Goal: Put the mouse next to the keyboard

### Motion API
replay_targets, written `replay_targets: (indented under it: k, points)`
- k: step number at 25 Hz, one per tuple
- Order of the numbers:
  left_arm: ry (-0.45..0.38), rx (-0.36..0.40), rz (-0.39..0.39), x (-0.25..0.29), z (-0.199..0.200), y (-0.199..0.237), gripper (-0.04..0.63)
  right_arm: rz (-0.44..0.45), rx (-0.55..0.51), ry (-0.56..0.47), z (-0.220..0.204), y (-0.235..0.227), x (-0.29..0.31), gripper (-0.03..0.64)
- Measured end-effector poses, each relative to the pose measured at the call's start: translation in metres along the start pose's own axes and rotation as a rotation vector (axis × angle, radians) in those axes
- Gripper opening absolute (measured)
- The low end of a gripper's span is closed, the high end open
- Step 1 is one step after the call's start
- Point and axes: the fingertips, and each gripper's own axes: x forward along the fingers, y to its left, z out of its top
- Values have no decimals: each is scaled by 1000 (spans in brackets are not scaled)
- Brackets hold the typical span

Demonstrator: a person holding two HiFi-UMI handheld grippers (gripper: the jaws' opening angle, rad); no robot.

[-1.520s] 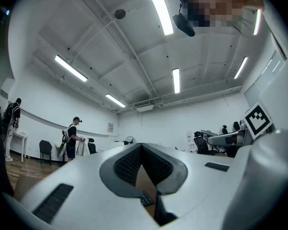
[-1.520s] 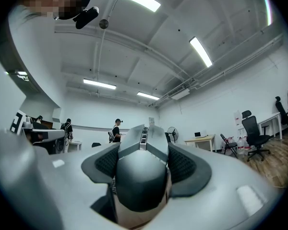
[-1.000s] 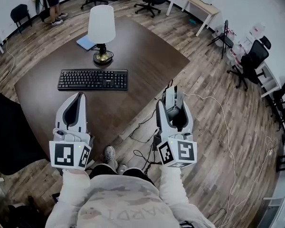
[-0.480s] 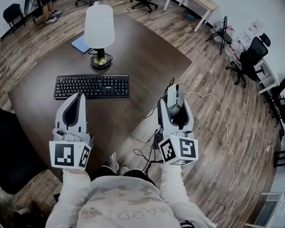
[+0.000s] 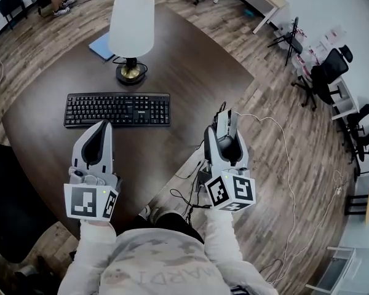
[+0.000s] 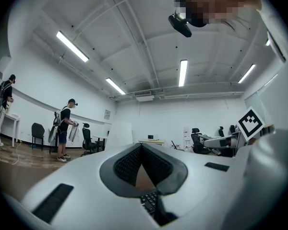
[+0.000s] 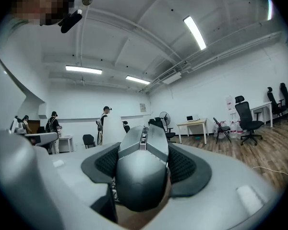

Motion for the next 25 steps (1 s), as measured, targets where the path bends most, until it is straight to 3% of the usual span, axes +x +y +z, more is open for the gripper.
replay_targets:
  k: [9, 25]
  points:
    - [33, -10, 0, 11, -16, 5, 2, -8, 19, 86, -39, -13, 40, 307]
    - [62, 7, 107, 30, -20, -1, 2, 45, 58, 288, -112, -45, 101, 307]
